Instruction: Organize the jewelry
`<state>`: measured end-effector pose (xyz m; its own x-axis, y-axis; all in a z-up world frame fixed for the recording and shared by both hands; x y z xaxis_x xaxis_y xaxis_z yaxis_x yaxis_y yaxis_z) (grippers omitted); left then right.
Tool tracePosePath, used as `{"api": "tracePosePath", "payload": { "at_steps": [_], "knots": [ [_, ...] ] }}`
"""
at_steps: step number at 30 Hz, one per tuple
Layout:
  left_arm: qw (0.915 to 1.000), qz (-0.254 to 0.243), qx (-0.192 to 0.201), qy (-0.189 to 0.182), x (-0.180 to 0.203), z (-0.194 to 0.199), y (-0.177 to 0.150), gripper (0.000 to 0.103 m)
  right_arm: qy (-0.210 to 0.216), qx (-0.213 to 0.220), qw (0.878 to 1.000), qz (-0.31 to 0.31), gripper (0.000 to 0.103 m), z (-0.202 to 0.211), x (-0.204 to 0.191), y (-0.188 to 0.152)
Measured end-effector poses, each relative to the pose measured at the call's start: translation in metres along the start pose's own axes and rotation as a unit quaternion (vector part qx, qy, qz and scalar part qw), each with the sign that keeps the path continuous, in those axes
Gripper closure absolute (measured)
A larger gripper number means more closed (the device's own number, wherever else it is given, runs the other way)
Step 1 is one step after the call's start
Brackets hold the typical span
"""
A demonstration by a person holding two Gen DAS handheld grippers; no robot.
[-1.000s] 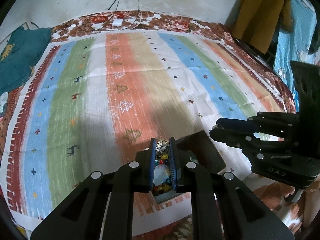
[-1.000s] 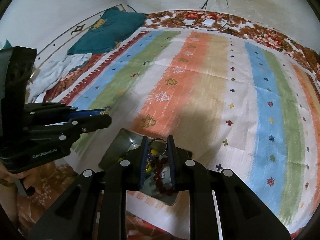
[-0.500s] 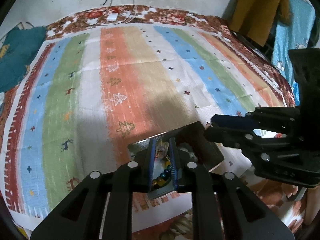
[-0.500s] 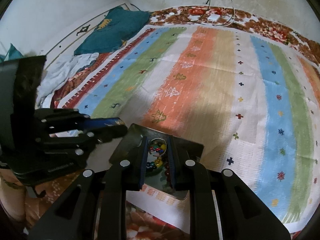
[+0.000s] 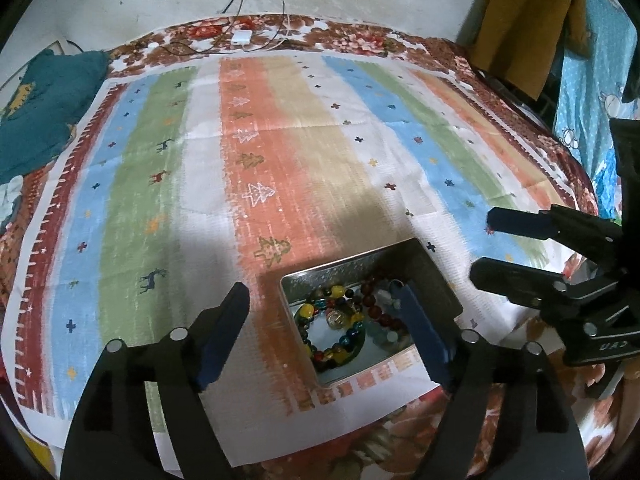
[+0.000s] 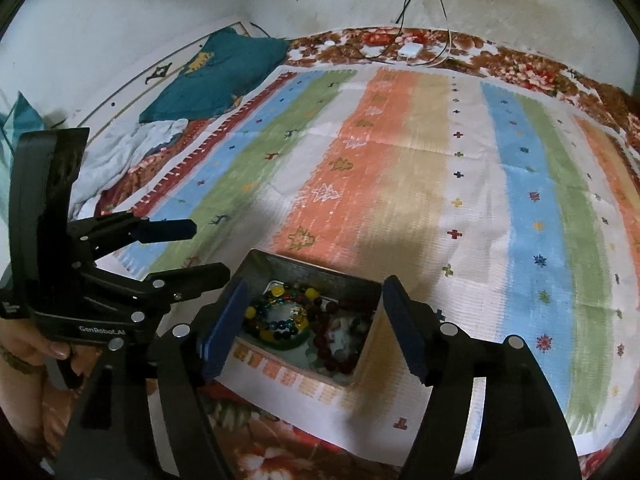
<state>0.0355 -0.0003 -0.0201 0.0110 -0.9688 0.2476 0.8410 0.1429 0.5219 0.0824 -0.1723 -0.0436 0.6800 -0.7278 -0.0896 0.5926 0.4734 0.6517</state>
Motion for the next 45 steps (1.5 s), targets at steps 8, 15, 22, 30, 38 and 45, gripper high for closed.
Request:
{"api": "tracePosePath", "payload": {
  "at_steps": [8,15,22,30,38,45],
  "knots": [
    [0.9999,-0.004,0.011,0.01,-0.001,0.006,-0.007,0.008,-0.024,0.012,1.0,0.0,0.014,0.009,0.004,-0.007],
    [0.9997,-0.013,0.015,0.016,0.0,0.01,-0.014,0.006,-0.041,0.017,0.999,0.004,0.005,0.015,0.004,-0.013],
    [0.9996,-0.005,0.026,0.004,0.001,0.018,-0.022,0.006,-0.048,0.028,0.998,0.002,0.005,0.022,0.004,-0.02],
    [0.9991,0.0,0.041,0.013,0.005,0.024,-0.035,0.006,-0.053,0.036,0.998,0.013,0.005,0.027,-0.001,-0.026],
    [0.9981,0.0,0.052,0.033,0.008,0.027,-0.04,0.006,-0.041,0.052,0.998,0.017,0.005,0.035,-0.005,-0.032],
    [0.9977,-0.017,0.058,0.031,0.015,0.029,-0.045,0.006,-0.032,0.062,0.998,0.002,0.005,0.041,-0.003,-0.034]
  ]
}}
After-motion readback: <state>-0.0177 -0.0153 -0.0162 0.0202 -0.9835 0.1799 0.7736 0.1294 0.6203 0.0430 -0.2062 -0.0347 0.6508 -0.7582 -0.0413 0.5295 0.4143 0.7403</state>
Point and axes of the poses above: each gripper's, at about its wrist camera, not at the fingertips, and z roughly against the way its jaws point, x to its right, y to its top, the point moved 1 cm from there along -z, roughly the way its jaws point, and after that the axes turned 9 degrees about z, right-handed, at the moved point
